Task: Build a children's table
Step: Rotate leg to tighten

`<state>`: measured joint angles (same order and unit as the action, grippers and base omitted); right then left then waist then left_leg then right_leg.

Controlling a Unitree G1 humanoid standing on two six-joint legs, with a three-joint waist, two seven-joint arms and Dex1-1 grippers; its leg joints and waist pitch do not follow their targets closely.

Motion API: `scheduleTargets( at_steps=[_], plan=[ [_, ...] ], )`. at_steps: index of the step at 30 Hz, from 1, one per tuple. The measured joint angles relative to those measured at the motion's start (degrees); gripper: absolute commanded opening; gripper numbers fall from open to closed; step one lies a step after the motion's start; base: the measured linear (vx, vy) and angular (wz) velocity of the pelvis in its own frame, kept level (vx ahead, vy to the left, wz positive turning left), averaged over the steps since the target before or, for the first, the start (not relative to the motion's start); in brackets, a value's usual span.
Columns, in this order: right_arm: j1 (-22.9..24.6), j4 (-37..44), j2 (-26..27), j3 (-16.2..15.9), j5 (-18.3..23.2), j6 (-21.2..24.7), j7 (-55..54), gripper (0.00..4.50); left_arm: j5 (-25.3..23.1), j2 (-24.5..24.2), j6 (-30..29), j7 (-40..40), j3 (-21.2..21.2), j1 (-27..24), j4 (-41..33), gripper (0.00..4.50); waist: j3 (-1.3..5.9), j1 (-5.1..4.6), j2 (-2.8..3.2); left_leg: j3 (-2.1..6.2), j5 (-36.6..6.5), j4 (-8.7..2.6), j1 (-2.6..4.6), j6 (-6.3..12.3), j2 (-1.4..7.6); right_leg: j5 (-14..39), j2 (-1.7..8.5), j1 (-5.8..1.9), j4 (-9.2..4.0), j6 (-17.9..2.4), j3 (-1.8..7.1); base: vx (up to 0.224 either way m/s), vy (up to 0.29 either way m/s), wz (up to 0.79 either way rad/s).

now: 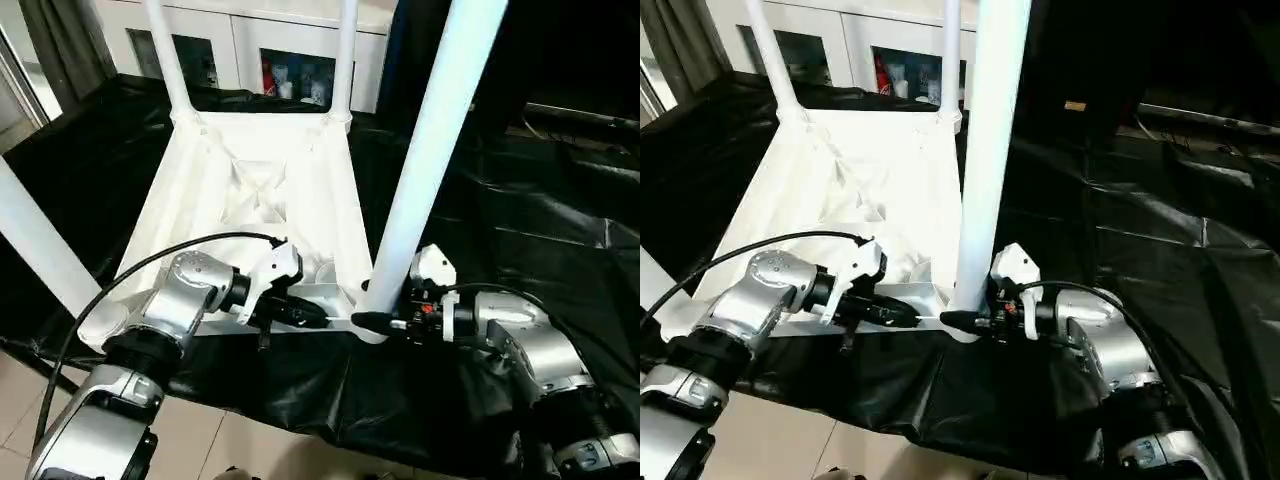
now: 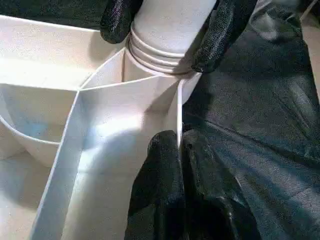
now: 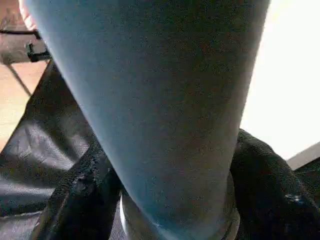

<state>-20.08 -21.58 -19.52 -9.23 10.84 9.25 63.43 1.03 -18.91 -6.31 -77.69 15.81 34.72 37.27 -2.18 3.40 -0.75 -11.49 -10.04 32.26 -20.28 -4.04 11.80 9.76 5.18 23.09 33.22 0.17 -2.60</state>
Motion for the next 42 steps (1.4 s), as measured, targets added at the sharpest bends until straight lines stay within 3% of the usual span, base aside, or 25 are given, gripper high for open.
scheduleTargets(
  at_steps=[6, 9, 11, 17, 18, 24, 32, 42],
  plan=[
    [2.0, -1.1, 7.2, 6.9, -1.0, 0.9, -19.4, 2.66, -3.1, 6.6, 1.3, 13.7, -0.8, 2.8, 5.7, 0.0, 0.06, -0.35, 0.13, 0.01, 0.0, 0.08, 0.24, -0.01, -0.13, 0.2, 0.06, -0.31, -0.15, 0.4, 0.13, -0.027, 0.003, 0.01],
    [2.2, -1.0, 10.9, 8.8, -2.6, 1.4, -29.6, 2.66, -4.0, 9.7, 0.2, 19.0, -1.0, 3.8, 7.4, 0.0, 0.14, -0.9, 0.24, 0.08, 0.0, 0.14, 0.26, 0.0, -0.22, 0.3, 0.11, -0.37, -0.27, 0.4, 0.16, 0.0, 0.0, 0.0],
    [2.2, -0.9, 13.1, 9.4, -3.8, 1.4, -34.9, 2.66, -4.3, 10.7, -0.4, 21.1, -1.2, 3.9, 7.6, 0.0, 0.23, -1.41, 0.4, 0.15, 0.0, 0.15, 0.23, 0.0, -0.29, 0.3, 0.13, -0.36, -0.37, 0.5, 0.15, 0.0, 0.0, 0.0],
    [2.0, -0.9, 15.0, 9.8, -5.0, 1.2, -39.6, 2.66, -5.1, 11.9, -0.9, 23.2, -1.5, 3.9, 7.6, 0.0, 0.32, -1.63, 0.53, 0.28, 0.0, 0.04, 0.12, 0.02, -0.33, 0.3, 0.12, -0.45, -1.09, 0.5, 0.02, 0.0, 0.0, 0.0],
    [2.0, -0.9, 15.0, 9.8, -5.0, 0.9, -39.6, 3.01, -5.2, 11.9, -0.7, 23.2, -1.5, 3.9, 7.6, 0.0, 0.32, -1.63, 0.52, 0.28, 0.0, 0.05, 0.1, 0.03, -0.36, 0.3, 0.13, -0.45, -1.16, 0.5, 0.05, 0.0, 0.0, 0.0],
    [2.0, -0.8, 14.1, 9.4, -4.4, 0.9, -35.0, 3.71, -5.1, 10.4, -0.8, 20.7, -1.5, 2.8, 5.4, 0.0, 0.33, -1.75, 0.43, 0.28, 0.0, -0.04, 0.07, 0.04, -0.49, 0.3, 0.16, -0.31, -1.14, 0.5, 0.21, 0.0, 0.0, 0.0],
    [1.5, 0.7, 4.9, 3.2, -1.6, 1.4, -13.4, 3.71, -1.8, 4.2, -1.1, 7.5, -0.4, 0.0, 0.0, 0.0, 0.34, -1.42, 0.46, 0.21, 0.0, -0.35, 0.08, 0.02, -0.38, -0.5, 0.11, -0.03, -0.57, 0.0, 0.16, 0.013, -0.005, 0.01],
    [0.3, 1.6, -1.4, 0.1, 1.0, 1.9, 1.6, 3.71, 0.6, -0.9, -3.6, -2.5, 0.6, -1.3, -3.4, 0.0, 0.25, 0.19, 0.63, 0.09, 0.0, -0.18, -0.22, 0.03, -0.02, 0.0, -0.01, 0.25, -0.11, 0.0, -0.1, 0.016, -0.005, 0.01]
  ],
)
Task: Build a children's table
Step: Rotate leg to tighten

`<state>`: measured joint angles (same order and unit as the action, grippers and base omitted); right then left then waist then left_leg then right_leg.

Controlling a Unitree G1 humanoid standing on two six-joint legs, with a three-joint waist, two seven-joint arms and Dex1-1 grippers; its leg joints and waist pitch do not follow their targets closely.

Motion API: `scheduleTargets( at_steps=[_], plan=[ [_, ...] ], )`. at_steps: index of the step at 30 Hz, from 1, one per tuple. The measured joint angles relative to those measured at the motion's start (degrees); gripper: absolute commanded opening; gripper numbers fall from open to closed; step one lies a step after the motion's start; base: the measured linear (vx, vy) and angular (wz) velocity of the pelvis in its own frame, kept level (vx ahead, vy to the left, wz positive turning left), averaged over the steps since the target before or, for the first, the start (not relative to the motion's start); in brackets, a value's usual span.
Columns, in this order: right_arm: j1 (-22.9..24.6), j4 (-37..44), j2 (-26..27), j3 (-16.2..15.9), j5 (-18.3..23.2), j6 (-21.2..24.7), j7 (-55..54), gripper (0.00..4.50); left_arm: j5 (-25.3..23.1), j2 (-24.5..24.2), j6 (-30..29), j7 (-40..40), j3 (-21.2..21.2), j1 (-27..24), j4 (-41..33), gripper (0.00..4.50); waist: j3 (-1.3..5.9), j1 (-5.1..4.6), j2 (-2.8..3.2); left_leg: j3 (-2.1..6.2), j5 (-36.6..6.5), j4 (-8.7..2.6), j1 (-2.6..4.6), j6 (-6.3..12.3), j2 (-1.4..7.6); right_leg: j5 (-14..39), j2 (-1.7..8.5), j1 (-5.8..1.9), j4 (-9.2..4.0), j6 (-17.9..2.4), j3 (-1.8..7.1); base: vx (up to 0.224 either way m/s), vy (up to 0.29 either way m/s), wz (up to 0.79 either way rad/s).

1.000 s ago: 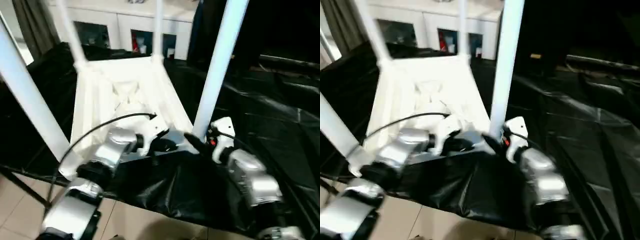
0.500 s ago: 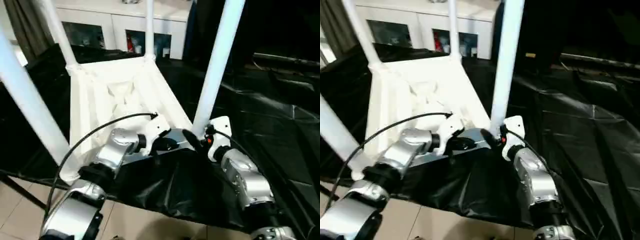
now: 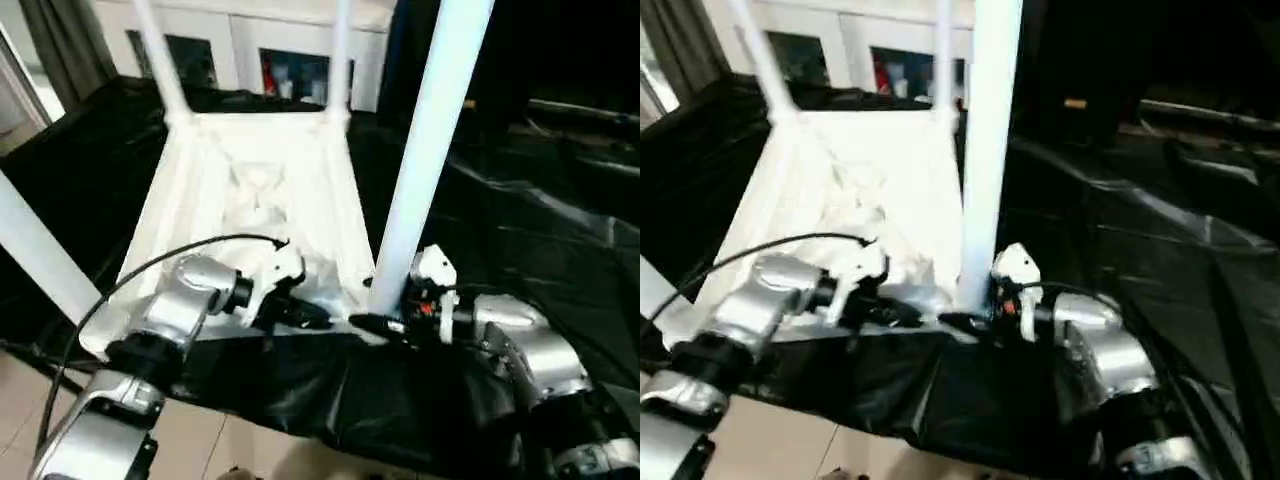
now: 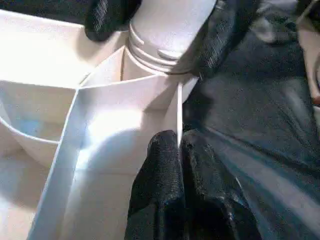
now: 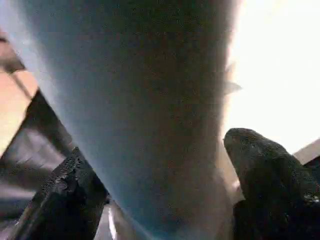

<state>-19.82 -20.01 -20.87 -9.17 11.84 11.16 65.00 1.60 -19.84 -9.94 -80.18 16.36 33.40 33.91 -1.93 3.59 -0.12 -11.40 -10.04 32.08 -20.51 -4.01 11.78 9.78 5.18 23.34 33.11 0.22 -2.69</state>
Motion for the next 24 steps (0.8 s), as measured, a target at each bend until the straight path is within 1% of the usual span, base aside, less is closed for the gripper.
scheduleTargets(
  at_steps=[2, 7, 8, 10, 12, 15, 17, 19, 21, 22, 24],
  plan=[
    [0.0, 0.9, -0.6, -0.5, 0.1, 0.1, 1.8, 3.71, 0.1, -0.3, 0.0, -0.6, 0.2, 0.0, 0.0, 0.0, 0.0, 0.05, 0.0, -0.02, 0.0, 0.12, -0.01, -0.06, 0.01, 0.0, 0.01, -0.01, 0.04, 0.0, 0.04, 0.0, 0.0, 0.0],
    [0.0, 1.2, -0.6, -1.5, -0.3, -0.1, 2.2, 3.71, 0.4, -0.4, 0.0, -0.8, 0.3, 0.0, 0.0, 0.0, -0.01, -0.06, 0.0, -0.03, 0.0, 0.25, 0.0, -0.09, 0.01, 0.0, 0.02, -0.06, 0.08, 0.0, 0.08, 0.0, 0.0, 0.0],
    [0.0, 1.2, -0.5, -1.5, -0.3, -0.1, 2.1, 3.57, 0.4, -0.4, 0.1, -0.7, 0.3, 0.0, 0.0, 0.0, -0.01, -0.06, -0.01, -0.03, 0.0, 0.26, 0.0, -0.1, 0.01, 0.0, 0.02, -0.07, 0.08, 0.0, 0.08, 0.0, 0.0, 0.0],
    [0.0, 1.2, -0.5, -1.5, -0.3, -0.1, 2.0, 3.57, 0.4, -0.4, 0.1, -0.7, 0.3, 0.0, 0.0, 0.0, -0.01, -0.06, -0.03, -0.03, 0.0, 0.26, 0.0, -0.1, 0.01, 0.0, 0.02, -0.07, 0.08, 0.0, 0.08, 0.0, 0.0, 0.0],
    [0.0, 1.2, -0.5, -1.5, -0.2, -0.1, 2.0, 3.28, 0.5, -0.4, 0.1, -0.7, 0.3, 0.0, 0.0, 0.0, -0.01, -0.04, -0.05, -0.03, 0.0, 0.25, -0.01, -0.09, 0.01, 0.0, 0.02, -0.07, 0.08, 0.0, 0.07, 0.0, 0.0, 0.0],
    [0.0, 1.2, -0.6, -1.7, -0.3, -0.1, 2.2, 3.08, 0.5, -0.4, 0.2, -0.6, 0.3, -0.1, 0.0, 0.0, -0.01, -0.02, -0.04, -0.03, 0.0, 0.28, -0.01, -0.09, 0.02, 0.0, 0.02, -0.07, 0.11, 0.0, 0.07, 0.0, 0.0, 0.0],
    [-0.1, 0.9, -0.6, -1.8, -0.4, -0.2, 2.2, 2.79, 0.7, -0.4, 0.2, -0.5, 0.3, -0.2, 0.0, 0.0, 0.0, -0.03, -0.02, -0.03, 0.0, 0.29, -0.01, -0.09, 0.02, 0.0, 0.02, -0.07, 0.12, 0.0, 0.07, 0.0, 0.0, 0.0],
    [-0.2, 0.8, -0.6, -1.8, -0.4, -0.3, 2.2, 2.74, 0.8, -0.5, 0.2, -0.4, 0.3, -0.3, 0.0, 0.0, 0.0, -0.04, 0.0, -0.03, 0.0, 0.29, 0.0, -0.09, 0.02, 0.0, 0.02, -0.07, 0.12, 0.0, 0.07, 0.0, 0.0, 0.0],
    [-0.2, 0.8, -0.6, -1.8, -0.4, -0.3, 2.1, 2.6, 0.8, -0.5, 0.3, -0.4, 0.3, -0.4, 0.0, 0.0, 0.02, -0.07, 0.22, -0.03, 0.0, 0.29, 0.0, -0.09, 0.02, 0.0, 0.02, -0.09, 0.11, -0.1, 0.07, 0.0, 0.0, 0.0],
    [-0.1, 0.9, -0.5, -1.9, -0.4, -0.3, 1.8, 2.6, 0.8, -0.5, 0.3, -0.2, 0.3, -0.4, 0.0, 0.0, 0.05, -0.1, 0.27, -0.03, 0.0, 0.29, 0.0, -0.09, 0.02, 0.0, 0.02, -0.09, 0.11, -0.1, 0.07, 0.0, 0.0, 0.0],
    [0.3, 1.1, -0.3, -1.8, -0.4, -0.5, 1.0, 2.56, 1.0, -0.5, 0.5, 0.0, 0.1, -0.7, 0.2, 0.0, 0.07, -0.23, 0.58, -0.01, 0.0, 0.3, 0.1, -0.09, 0.02, 0.0, 0.01, -0.2, 0.11, -0.1, 0.05, 0.0, 0.0, 0.0]
  ],
)
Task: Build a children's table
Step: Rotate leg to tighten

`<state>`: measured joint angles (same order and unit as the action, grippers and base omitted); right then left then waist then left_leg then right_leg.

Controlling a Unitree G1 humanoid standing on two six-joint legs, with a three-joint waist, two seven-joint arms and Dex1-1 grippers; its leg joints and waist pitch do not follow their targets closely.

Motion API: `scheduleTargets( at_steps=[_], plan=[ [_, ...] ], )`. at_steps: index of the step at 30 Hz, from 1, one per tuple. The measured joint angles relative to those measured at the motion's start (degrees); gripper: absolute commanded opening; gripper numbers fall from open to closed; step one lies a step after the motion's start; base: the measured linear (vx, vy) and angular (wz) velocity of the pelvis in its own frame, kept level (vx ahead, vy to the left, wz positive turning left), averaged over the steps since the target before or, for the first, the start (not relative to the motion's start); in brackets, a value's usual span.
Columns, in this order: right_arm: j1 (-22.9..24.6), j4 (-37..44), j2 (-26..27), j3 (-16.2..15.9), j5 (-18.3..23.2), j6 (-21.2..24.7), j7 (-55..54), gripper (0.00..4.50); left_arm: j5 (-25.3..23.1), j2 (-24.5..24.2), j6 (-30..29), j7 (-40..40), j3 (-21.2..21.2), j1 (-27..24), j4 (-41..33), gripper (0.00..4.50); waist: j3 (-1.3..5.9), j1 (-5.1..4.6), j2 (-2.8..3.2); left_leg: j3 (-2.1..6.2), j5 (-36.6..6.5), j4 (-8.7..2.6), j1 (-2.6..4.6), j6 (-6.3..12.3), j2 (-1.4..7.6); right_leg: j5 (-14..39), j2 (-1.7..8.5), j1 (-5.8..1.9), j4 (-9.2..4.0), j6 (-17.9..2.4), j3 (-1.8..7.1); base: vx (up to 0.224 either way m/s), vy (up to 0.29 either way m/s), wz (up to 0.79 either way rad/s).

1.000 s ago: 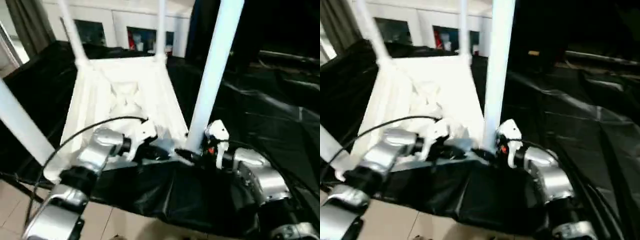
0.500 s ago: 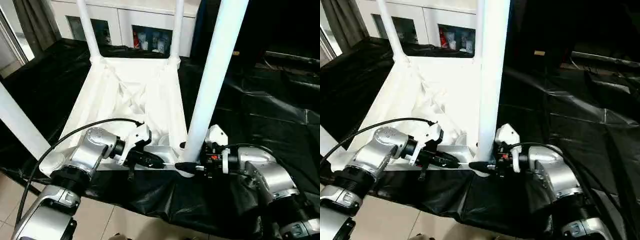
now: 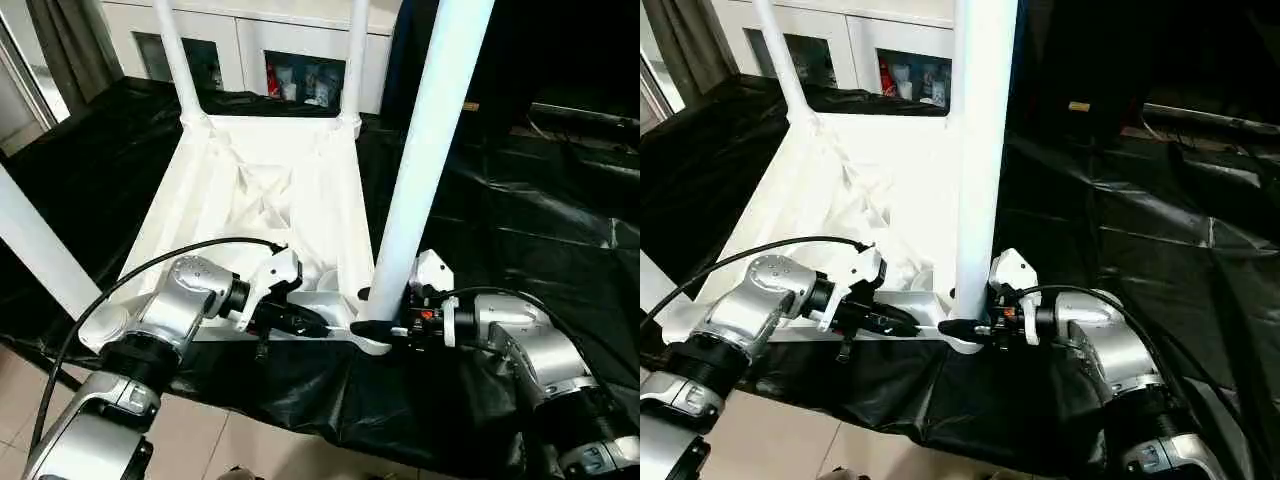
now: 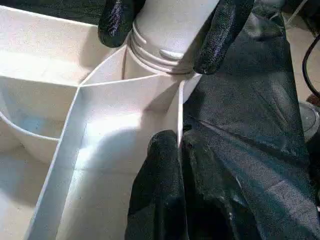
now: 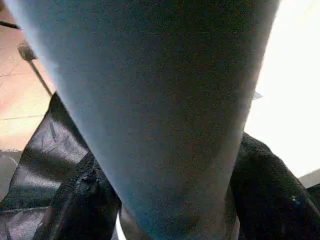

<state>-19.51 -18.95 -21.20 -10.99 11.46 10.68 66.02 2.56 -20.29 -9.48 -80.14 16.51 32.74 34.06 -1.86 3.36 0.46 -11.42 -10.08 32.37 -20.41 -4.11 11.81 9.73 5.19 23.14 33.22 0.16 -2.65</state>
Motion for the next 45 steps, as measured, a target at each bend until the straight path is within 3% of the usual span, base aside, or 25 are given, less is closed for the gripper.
scheduleTargets(
  at_steps=[3, 7, 12, 19, 20, 24, 26, 29, 32, 35, 40, 45],
  plan=[
    [1.1, 0.3, 1.2, 0.8, 0.0, 0.0, -2.9, 2.56, 0.0, 0.6, 0.8, 0.9, -0.5, 0.0, 1.0, 0.0, 0.01, -0.17, 0.23, 0.0, 0.0, -0.01, 0.22, 0.0, 0.0, 0.0, 0.0, -0.15, 0.01, 0.0, 0.01, 0.0, 0.0, 0.0],
    [1.5, -0.8, 5.9, 3.1, -1.3, 0.0, -13.6, 2.54, -0.7, 2.6, 2.3, 7.2, -1.5, 1.2, 4.2, 0.0, -0.01, -1.27, 0.24, 0.02, 0.0, -0.03, 0.34, -0.02, -0.06, 0.1, 0.01, -0.26, -0.09, 0.2, 0.06, -0.013, 0.001, 0.0],
    [-1.6, -6.9, 15.7, 8.7, -4.2, -0.2, -36.8, 2.54, -3.8, 8.2, 1.8, 21.4, -2.4, 3.6, 7.7, 0.0, 0.05, -2.97, 0.03, 0.31, 0.0, 0.12, 0.38, -0.02, -0.16, 0.2, 0.09, -0.2, -0.32, 0.4, -0.13, -0.061, 0.008, -0.07],
    [-2.1, -8.1, 17.9, 9.7, -6.1, -1.6, -44.1, 2.54, -5.2, 11.4, 0.8, 26.0, -2.7, 3.8, 8.2, 0.0, 0.06, -3.18, 0.01, 1.02, 0.0, 0.06, 0.22, 0.01, -0.19, 0.2, 0.21, -0.73, -1.88, 0.4, -1.1, 0.0, 0.0, 0.0],
    [-2.0, -8.3, 17.9, 9.7, -6.2, -1.9, -43.9, 3.1, -5.2, 11.4, 0.8, 26.0, -2.7, 3.8, 8.2, 0.0, 0.05, -3.2, -0.05, 1.03, 0.0, 0.04, 0.23, 0.01, -0.2, 0.2, 0.22, -0.81, -2.06, 0.4, -1.11, 0.0, 0.0, 0.0],
    [-2.0, -8.4, 15.3, 9.7, -6.3, -2.3, -37.8, 3.45, -5.7, 11.4, 0.6, 25.2, -2.0, 3.5, 6.8, 0.0, -0.05, -2.97, -0.65, 1.02, 0.0, 0.04, 0.17, 0.03, -0.3, 0.2, 0.26, -0.85, -2.1, 0.4, -0.98, 0.0, 0.0, 0.0],
    [-2.1, -8.2, 12.6, 8.2, -5.8, -2.5, -32.4, 3.68, -5.7, 10.3, -0.2, 23.6, -1.8, 2.4, 4.2, 0.0, -0.13, -2.9, -1.0, 1.01, 0.0, 0.0, 0.18, 0.04, -0.28, 0.2, 0.26, -0.84, -1.96, 0.3, -0.97, 0.0, 0.0, 0.0],
    [-2.4, -7.8, 8.7, 5.8, -4.2, -2.6, -23.0, 3.68, -4.6, 7.4, -0.9, 19.0, -1.2, 0.7, 0.2, 0.0, -0.31, -2.47, -1.55, 0.98, 0.0, -0.02, 0.24, 0.03, -0.27, 0.0, 0.26, -0.6, -1.21, 0.1, -0.9, 0.0, 0.0, 0.0],
    [-2.8, -6.7, 4.2, 3.0, -2.5, -3.1, -11.7, 3.68, -2.7, 3.4, -0.5, 12.1, -0.8, -0.7, -2.5, 0.0, -0.37, -1.34, -1.9, 0.84, 0.0, -0.01, 0.12, 0.0, -0.12, -0.2, 0.24, -0.06, -0.19, 0.0, -0.85, 0.027, -0.035, 0.03],
    [-3.5, -6.5, 2.1, 2.0, -2.1, -3.3, -4.6, 3.68, -2.0, 1.4, -0.2, 7.2, -0.4, -1.1, -3.6, 0.0, -0.47, -0.68, -2.19, 0.62, 0.0, -0.25, 0.13, 0.0, 0.14, -0.2, 0.11, 0.09, 0.26, -0.1, -0.91, 0.014, -0.019, 0.02],
    [-5.7, -7.1, -0.5, 0.8, -2.1, -4.0, 0.8, 3.68, -1.2, 0.1, -1.9, 4.6, -0.1, -1.2, -4.7, 0.0, -0.47, 0.0, -2.52, 0.29, 0.1, -0.05, 0.11, -0.04, 0.18, 0.5, 0.14, 0.21, 0.94, -0.1, -0.84, 0.0, 0.0, 0.0],
    [-6.3, -8.6, 0.1, 0.4, -1.9, -4.5, 1.8, 3.1, -1.1, -0.3, -2.4, 4.5, -0.3, -1.0, -5.1, 0.0, -0.55, -0.07, -3.06, 0.23, 0.1, 0.03, 0.19, -0.08, 0.17, 0.5, 0.16, 0.21, 0.94, -0.2, -0.73, 0.0, 0.0, 0.0]
  ],
)
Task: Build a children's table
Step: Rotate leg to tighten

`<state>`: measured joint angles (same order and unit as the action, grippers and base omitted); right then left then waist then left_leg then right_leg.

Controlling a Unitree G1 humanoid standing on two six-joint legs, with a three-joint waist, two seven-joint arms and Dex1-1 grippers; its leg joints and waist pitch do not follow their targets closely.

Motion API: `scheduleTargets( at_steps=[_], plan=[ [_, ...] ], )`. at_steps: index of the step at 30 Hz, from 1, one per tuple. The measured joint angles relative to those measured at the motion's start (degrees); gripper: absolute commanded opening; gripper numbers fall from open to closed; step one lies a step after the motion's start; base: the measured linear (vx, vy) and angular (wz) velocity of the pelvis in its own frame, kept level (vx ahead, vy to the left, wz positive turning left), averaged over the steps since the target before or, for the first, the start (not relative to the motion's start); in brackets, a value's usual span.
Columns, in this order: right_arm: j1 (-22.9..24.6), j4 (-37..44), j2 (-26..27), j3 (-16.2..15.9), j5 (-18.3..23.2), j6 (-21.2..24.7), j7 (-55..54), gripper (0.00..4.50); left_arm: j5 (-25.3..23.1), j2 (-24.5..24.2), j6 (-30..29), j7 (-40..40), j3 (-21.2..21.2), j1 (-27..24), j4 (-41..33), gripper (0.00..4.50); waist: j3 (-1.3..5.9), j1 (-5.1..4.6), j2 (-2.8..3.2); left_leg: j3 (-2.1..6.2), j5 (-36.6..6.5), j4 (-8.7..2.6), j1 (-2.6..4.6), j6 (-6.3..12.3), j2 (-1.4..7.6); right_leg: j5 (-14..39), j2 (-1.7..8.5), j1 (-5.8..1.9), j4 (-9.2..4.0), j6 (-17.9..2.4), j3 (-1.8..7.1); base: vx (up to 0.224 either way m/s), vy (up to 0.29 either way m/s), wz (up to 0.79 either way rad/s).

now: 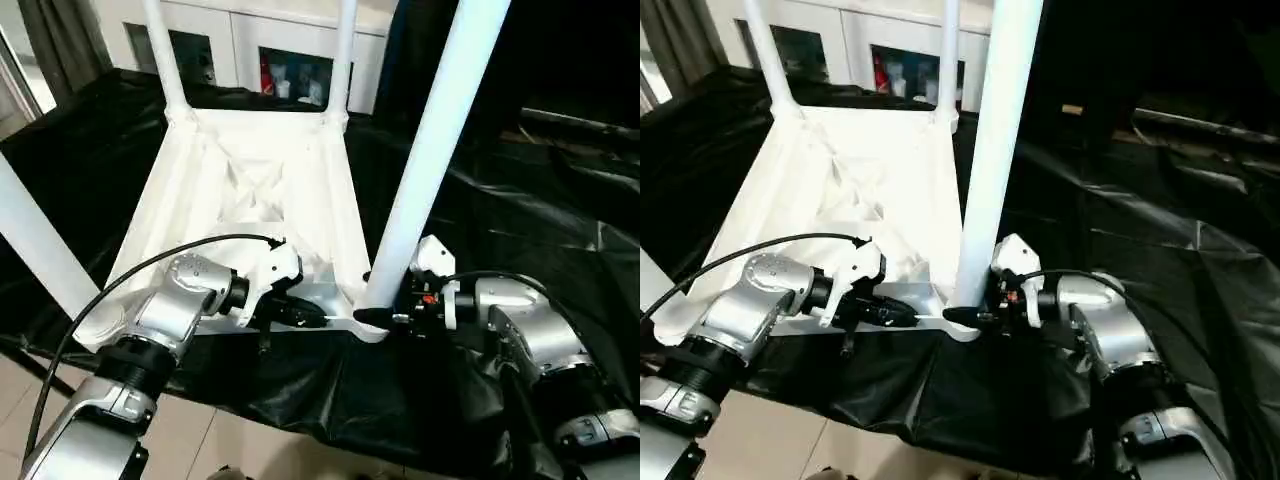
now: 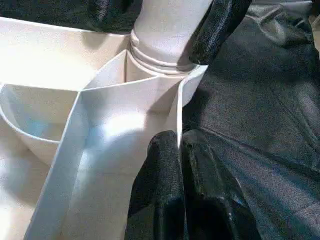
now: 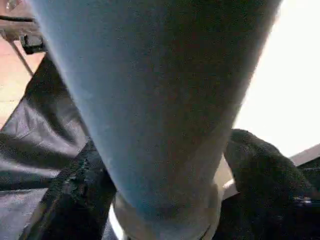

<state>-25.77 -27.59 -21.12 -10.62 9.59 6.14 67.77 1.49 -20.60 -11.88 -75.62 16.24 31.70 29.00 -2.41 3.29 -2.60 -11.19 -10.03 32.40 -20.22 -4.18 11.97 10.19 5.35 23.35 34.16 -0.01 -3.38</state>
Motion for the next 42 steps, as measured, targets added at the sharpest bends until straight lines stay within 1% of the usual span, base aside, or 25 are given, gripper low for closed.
scheduleTargets(
  at_steps=[1, 2, 6, 7, 10, 11, 13, 14, 16, 17, 18, 20, 21, 23, 26, 29, 31, 33, 36, 37, 40, 42],
  plan=[
    [0.0, -0.1, 0.2, 0.0, 0.0, 0.0, 0.1, 3.1, 0.0, -0.1, -0.1, 0.0, 0.0, 0.1, 0.0, 0.0, -0.05, -0.01, -0.08, 0.01, 0.0, 0.0, 0.02, -0.02, 0.0, 0.0, 0.0, 0.0, 0.01, 0.0, 0.01, 0.0, 0.0, 0.0],
    [0.0, -0.1, 0.2, 0.0, 0.0, 0.1, 0.2, 2.93, 0.0, -0.1, -0.1, 0.0, 0.0, 0.1, 0.0, 0.0, -0.11, 0.0, -0.17, 0.02, 0.0, -0.01, 0.03, -0.04, 0.0, 0.0, 0.0, 0.0, 0.01, 0.0, 0.02, 0.0, 0.0, 0.0],
    [0.4, 0.2, 0.3, 0.0, 0.4, 0.1, 0.9, 2.8, 0.0, -0.1, -0.2, -0.1, 0.0, 0.2, 0.0, 0.0, -0.13, -0.01, -0.14, 0.04, 0.1, -0.01, 0.04, -0.17, -0.01, 0.0, 0.0, -0.01, 0.0, 0.0, 0.11, 0.0, 0.0, 0.0],
    [0.5, 0.3, 0.3, 0.0, 0.5, 0.2, 1.0, 2.55, 0.0, -0.1, -0.2, -0.2, 0.0, 0.2, 0.0, 0.0, -0.13, -0.01, -0.13, 0.05, 0.1, -0.01, 0.04, -0.17, -0.02, 0.0, 0.0, -0.01, 0.0, 0.0, 0.14, 0.0, 0.0, 0.0],
    [1.1, 1.4, 0.2, 0.2, 1.1, 0.6, 1.0, 2.48, 0.0, 0.0, -0.3, -0.3, 0.1, 0.2, 0.0, 0.0, -0.1, 0.03, -0.08, 0.02, 0.1, -0.04, 0.06, -0.17, -0.02, 0.0, -0.02, -0.02, 0.01, 0.0, 0.17, 0.0, 0.0, 0.0],
    [1.4, 1.8, 0.2, 0.2, 1.1, 0.8, 0.9, 2.35, 0.0, 0.0, -0.3, -0.3, 0.1, 0.2, 0.0, 0.0, -0.09, 0.02, -0.08, 0.01, 0.1, -0.05, 0.08, -0.17, -0.02, 0.0, -0.04, -0.04, 0.01, 0.0, 0.17, 0.0, 0.0, 0.0],
    [2.3, 2.6, 0.8, 0.7, 1.3, 1.1, 0.2, 2.25, 0.0, 0.2, -0.2, 0.0, 0.0, 0.1, 0.2, 0.0, -0.07, 0.01, -0.05, -0.02, 0.1, -0.06, 0.1, -0.17, -0.02, 0.0, -0.04, -0.05, 0.01, 0.0, 0.17, 0.0, 0.0, 0.0],
    [3.4, 3.3, 1.4, 1.4, 1.4, 1.1, -1.2, 2.24, -0.1, 0.8, 0.0, 0.8, -0.1, 0.2, 0.7, 0.0, -0.01, 0.04, 0.02, -0.02, 0.1, -0.05, 0.15, -0.17, -0.02, 0.0, -0.04, -0.15, 0.0, 0.0, 0.18, 0.0, 0.0, 0.0],
    [4.1, 3.5, 2.7, 2.5, 1.2, 1.6, -4.7, 2.16, -0.4, 1.6, 0.4, 3.0, -0.3, 0.3, 1.7, 0.0, 0.04, -0.07, 0.11, 0.01, 0.1, -0.04, 0.19, -0.18, -0.05, 0.0, -0.04, -0.33, 0.0, 0.0, 0.3, 0.0, 0.0, 0.0],
    [4.7, 3.4, 4.0, 4.1, 1.1, 2.0, -8.8, 2.12, -1.3, 3.1, 0.6, 5.6, -0.7, 0.8, 2.7, 0.0, 0.14, -0.13, 0.01, 0.02, 0.1, -0.04, 0.24, -0.18, -0.09, 0.2, -0.04, -0.35, -0.01, 0.3, 0.41, 0.0, 0.0, 0.0],
    [5.0, 3.1, 4.9, 5.0, 0.9, 2.1, -11.6, 2.11, -1.8, 3.8, 0.6, 7.4, -0.7, 1.2, 3.5, 0.0, 0.22, -0.19, -0.04, 0.02, 0.1, -0.04, 0.26, -0.18, -0.1, 0.2, -0.04, -0.35, -0.01, 0.3, 0.45, 0.0, 0.0, 0.0],
    [5.1, 2.0, 8.0, 7.3, -0.2, 2.2, -20.2, 2.08, -3.4, 6.7, 0.6, 13.1, -0.8, 2.4, 5.6, 0.0, 0.46, -0.57, -0.26, 0.04, 0.1, -0.03, 0.26, -0.19, -0.13, 0.2, -0.04, -0.33, -0.13, 0.4, 0.49, -0.05, 0.007, -0.03],
    [5.1, 1.7, 8.8, 7.7, -0.7, 2.2, -22.7, 2.08, -3.7, 7.5, 0.5, 14.7, -0.8, 2.6, 6.1, 0.0, 0.53, -0.75, -0.27, 0.06, 0.1, 0.02, 0.28, -0.19, -0.14, 0.2, -0.04, -0.33, -0.21, 0.4, 0.49, -0.051, 0.012, -0.03],
    [5.1, 1.4, 11.2, 8.6, -1.7, 2.4, -29.1, 2.06, -4.4, 9.1, 0.5, 18.4, -1.0, 3.0, 7.3, 0.0, 0.73, -1.28, -0.11, 0.14, 0.1, 0.02, 0.32, -0.18, -0.16, 0.3, -0.04, -0.34, -0.64, 0.4, 0.42, 0.0, 0.0, 0.0],
    [5.1, 1.4, 14.7, 10.3, -3.8, 2.5, -38.5, 2.04, -5.8, 12.2, 0.3, 23.4, -1.3, 4.1, 9.5, 0.0, 0.89, -1.62, 0.18, 0.32, 0.1, 0.04, 0.2, -0.16, -0.23, 0.3, 0.0, -0.41, -1.35, 0.4, 0.21, 0.0, 0.0, 0.0],
    [5.0, 1.4, 15.8, 10.3, -5.1, 2.5, -42.0, 2.04, -6.1, 13.3, -0.4, 25.2, -1.4, 4.1, 9.9, 0.0, 0.99, -1.82, 0.42, 0.63, 0.1, 0.04, 0.19, -0.14, -0.27, 0.3, 0.02, -0.7, -2.21, 0.4, -0.15, 0.0, 0.0, 0.0],
    [5.0, 1.4, 15.9, 10.3, -5.4, 2.5, -42.2, 2.04, -6.2, 13.3, -0.4, 25.2, -1.3, 4.1, 9.9, 0.0, 0.98, -1.83, 0.47, 0.95, 0.1, 0.05, 0.15, -0.14, -0.35, 0.3, 0.05, -0.77, -2.5, 0.4, -0.35, 0.0, 0.0, 0.0],
    [5.3, 1.7, 15.9, 10.3, -5.1, 2.3, -41.7, 2.7, -6.2, 13.1, -0.3, 24.2, -1.3, 4.1, 9.9, 0.0, 0.98, -1.9, 0.51, 0.98, 0.1, 0.02, 0.16, -0.13, -0.37, 0.3, 0.05, -0.77, -2.56, 0.4, -0.35, 0.0, 0.0, 0.0],
    [5.7, 3.0, 15.8, 10.5, -2.5, 3.9, -37.7, 2.7, -5.7, 11.6, -0.1, 20.8, -1.7, 3.8, 9.3, 0.0, 1.0, -1.91, 0.54, 1.0, 0.1, -0.21, 0.21, -0.13, -0.37, 0.2, 0.01, -0.71, -2.44, 0.4, -0.34, 0.0, 0.0, 0.0],
    [5.7, 3.3, 15.3, 10.5, -2.2, 4.4, -36.2, 2.97, -5.6, 11.2, -0.1, 20.0, -1.8, 3.6, 9.0, 0.0, 1.0, -1.89, 0.55, 1.0, 0.1, -0.23, 0.21, -0.14, -0.37, 0.2, 0.01, -0.67, -2.31, 0.4, -0.33, 0.0, 0.0, 0.0],
    [5.7, 4.0, 13.0, 9.9, -1.1, 5.6, -29.5, 2.97, -5.0, 9.7, -0.1, 17.4, -1.8, 2.7, 7.5, 0.0, 1.0, -1.74, 0.46, 1.0, 0.1, -0.4, 0.23, -0.15, -0.35, 0.0, -0.02, -0.59, -1.93, 0.2, -0.32, 0.0, 0.0, 0.0],
    [5.6, 4.5, 9.7, 8.0, -0.5, 5.7, -23.8, 2.97, -4.2, 8.1, 0.1, 14.8, -1.7, 2.2, 6.6, 0.0, 0.97, -1.51, 0.43, 1.0, 0.1, -0.54, 0.22, -0.16, -0.32, -0.1, -0.04, -0.53, -1.75, 0.2, -0.35, 0.0, 0.0, 0.0]
  ],
)
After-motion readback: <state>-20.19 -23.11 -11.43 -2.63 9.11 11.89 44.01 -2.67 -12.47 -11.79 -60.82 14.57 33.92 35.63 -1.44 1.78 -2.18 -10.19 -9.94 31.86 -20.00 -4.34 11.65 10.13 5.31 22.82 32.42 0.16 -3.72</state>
